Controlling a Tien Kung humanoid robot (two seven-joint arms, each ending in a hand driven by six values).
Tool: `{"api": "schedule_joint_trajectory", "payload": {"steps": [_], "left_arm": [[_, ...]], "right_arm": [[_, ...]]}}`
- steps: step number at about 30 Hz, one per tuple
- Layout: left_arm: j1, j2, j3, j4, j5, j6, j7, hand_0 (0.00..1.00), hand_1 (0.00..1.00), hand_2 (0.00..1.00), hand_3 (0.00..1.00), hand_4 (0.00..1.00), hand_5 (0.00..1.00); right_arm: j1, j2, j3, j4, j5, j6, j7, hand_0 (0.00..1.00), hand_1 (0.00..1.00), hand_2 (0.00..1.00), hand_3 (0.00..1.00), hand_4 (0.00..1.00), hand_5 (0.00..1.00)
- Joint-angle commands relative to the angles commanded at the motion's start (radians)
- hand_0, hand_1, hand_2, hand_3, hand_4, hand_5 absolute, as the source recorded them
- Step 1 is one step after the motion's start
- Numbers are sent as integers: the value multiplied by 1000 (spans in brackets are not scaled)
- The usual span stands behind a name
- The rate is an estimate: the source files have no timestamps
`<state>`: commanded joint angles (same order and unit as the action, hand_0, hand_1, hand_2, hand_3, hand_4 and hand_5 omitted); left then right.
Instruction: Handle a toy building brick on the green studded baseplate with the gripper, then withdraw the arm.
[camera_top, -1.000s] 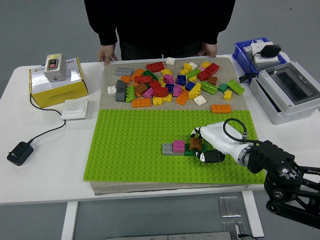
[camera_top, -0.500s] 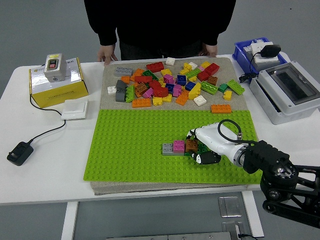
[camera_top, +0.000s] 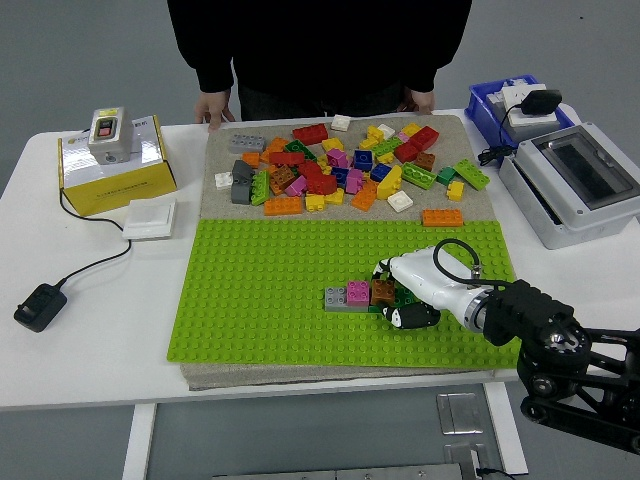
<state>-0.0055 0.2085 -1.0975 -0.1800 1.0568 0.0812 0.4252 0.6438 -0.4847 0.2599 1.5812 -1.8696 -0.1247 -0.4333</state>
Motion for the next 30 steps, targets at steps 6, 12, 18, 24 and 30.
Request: {"api": "schedule_joint_trajectory", "payload": {"steps": [6,12,18,24,30], "left_arm": [[0,0,-6,0,6,-1,3,653,620,577,611,226,555],[0,1,-10,0,9,-1,6,653,621,576,610,224,556],[-1,1,-7,0,7,0,4,653,621,575,612,227,551],[-1,1,-6,0,5,1,4,653,621,574,610,222,555],[-1,1,-3,0,2,3,3,651,620,573,610,220,558]], "right_arm": [[2,0,-1,-3,9,0,5,126,168,499,594,421,293],[3,-2,-3,-8,20,2,11,128,168,531,609,425,296],[6,-1,-5,-11,24,7,13,128,168,567,622,427,302],[6,-3,-4,-11,24,11,15,129,169,623,630,428,306],[5,-8,-1,-5,18,10,16,131,169,635,648,430,311]]}}
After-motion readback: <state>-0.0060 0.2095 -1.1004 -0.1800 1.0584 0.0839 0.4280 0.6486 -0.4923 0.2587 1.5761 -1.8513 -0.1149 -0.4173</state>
